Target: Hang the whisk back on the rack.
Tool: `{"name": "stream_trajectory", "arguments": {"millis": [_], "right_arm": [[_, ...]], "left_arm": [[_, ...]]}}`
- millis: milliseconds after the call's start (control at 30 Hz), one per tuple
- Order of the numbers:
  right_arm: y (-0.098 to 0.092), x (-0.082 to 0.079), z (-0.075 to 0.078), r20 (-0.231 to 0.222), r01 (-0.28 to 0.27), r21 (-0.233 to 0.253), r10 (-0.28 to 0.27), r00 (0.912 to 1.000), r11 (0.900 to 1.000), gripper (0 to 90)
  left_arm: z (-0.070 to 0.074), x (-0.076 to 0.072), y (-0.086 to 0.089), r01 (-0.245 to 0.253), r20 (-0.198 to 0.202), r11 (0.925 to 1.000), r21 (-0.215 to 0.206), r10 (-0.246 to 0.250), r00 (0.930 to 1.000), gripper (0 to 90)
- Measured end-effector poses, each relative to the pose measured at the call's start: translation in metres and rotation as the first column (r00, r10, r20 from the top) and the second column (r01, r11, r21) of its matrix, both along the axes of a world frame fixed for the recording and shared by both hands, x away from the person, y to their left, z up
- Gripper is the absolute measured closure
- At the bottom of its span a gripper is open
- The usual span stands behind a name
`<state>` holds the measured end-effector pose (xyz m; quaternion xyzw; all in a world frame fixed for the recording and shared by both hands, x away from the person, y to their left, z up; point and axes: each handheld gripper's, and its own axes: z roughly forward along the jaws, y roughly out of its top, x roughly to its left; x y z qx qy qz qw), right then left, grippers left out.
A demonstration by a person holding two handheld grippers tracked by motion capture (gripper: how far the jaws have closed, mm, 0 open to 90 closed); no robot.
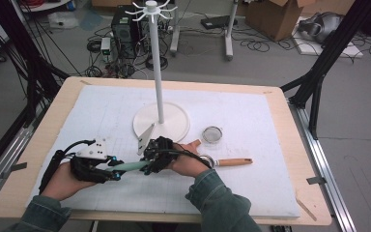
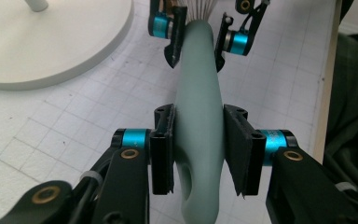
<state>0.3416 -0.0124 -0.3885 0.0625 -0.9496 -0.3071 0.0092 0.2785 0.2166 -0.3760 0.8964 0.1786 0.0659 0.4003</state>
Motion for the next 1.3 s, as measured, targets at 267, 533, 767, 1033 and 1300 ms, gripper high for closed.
{"name": "stream_trajectory", "arguments": {"millis": [267, 533, 767, 1033, 1300], "right_arm": [[-0.001, -0.001, 0.011, 0.022, -0.023, 0.033, 0.022, 0.9995, 0.999, 68.3], [-0.01, 0.003, 0.021, 0.01, 0.01, 0.071, -0.011, 0.9999, 0.997, 69.3], [-0.017, 0.005, 0.03, -0.008, 0.022, 0.143, -0.021, 0.9997, 0.989, 69.3], [-0.024, 0.005, 0.044, -0.015, 0.043, 0.233, -0.04, 0.9991, 0.972, 69.3], [-0.025, 0.006, 0.049, -0.05, 0.085, 0.293, -0.074, 0.996, 0.952, 69.3]], "left_arm": [[0.014, -0.001, 0.014, -0.035, 0.018, 0.9953, -0.09, 0.037, 0.9991, 45.2], [0.021, -0.001, 0.024, -0.069, 0.037, 0.987, -0.145, 0.075, 0.9965, 40.2], [0.028, 0.001, 0.025, -0.079, 0.032, 0.9806, -0.179, 0.086, 0.9958, 39.9], [0.038, 0.009, 0.019, -0.061, 0.027, 0.9739, -0.219, 0.068, 0.9973, 40.1], [0.05, 0.018, 0.011, -0.044, 0.024, 0.9563, -0.289, 0.053, 0.9983, 41.2]]}}
